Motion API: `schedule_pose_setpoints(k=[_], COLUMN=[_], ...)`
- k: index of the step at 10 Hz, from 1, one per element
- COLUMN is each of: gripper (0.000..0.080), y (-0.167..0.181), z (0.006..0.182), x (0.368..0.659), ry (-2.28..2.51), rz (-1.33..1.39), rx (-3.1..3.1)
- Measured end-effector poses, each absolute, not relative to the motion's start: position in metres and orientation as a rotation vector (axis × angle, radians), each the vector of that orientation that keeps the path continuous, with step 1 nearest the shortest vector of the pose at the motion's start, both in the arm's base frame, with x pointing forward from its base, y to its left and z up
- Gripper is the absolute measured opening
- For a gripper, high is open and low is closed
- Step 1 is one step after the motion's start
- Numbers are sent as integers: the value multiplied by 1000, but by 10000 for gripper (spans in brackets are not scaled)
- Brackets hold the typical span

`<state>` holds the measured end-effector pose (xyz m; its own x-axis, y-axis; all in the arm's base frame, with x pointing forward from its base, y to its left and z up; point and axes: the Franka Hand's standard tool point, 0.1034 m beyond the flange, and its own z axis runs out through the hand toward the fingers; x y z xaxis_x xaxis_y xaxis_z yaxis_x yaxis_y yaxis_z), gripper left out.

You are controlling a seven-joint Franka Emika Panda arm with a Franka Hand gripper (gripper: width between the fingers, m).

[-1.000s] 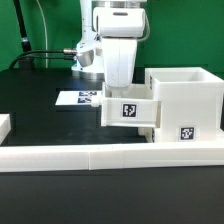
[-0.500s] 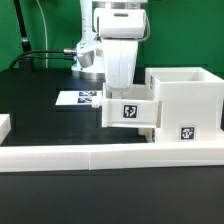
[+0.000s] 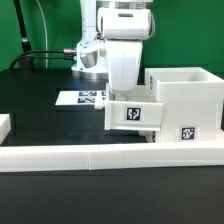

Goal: Assemble drawer

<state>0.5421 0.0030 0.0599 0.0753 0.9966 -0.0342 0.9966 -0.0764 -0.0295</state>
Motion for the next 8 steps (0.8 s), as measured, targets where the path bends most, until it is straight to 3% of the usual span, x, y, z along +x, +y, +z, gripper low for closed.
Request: schedule_pose_setpoints(k=[8], gripper=[42], y=[4], z=[59], x=[538], ry=[2145], rz=[-70], rx=[2293])
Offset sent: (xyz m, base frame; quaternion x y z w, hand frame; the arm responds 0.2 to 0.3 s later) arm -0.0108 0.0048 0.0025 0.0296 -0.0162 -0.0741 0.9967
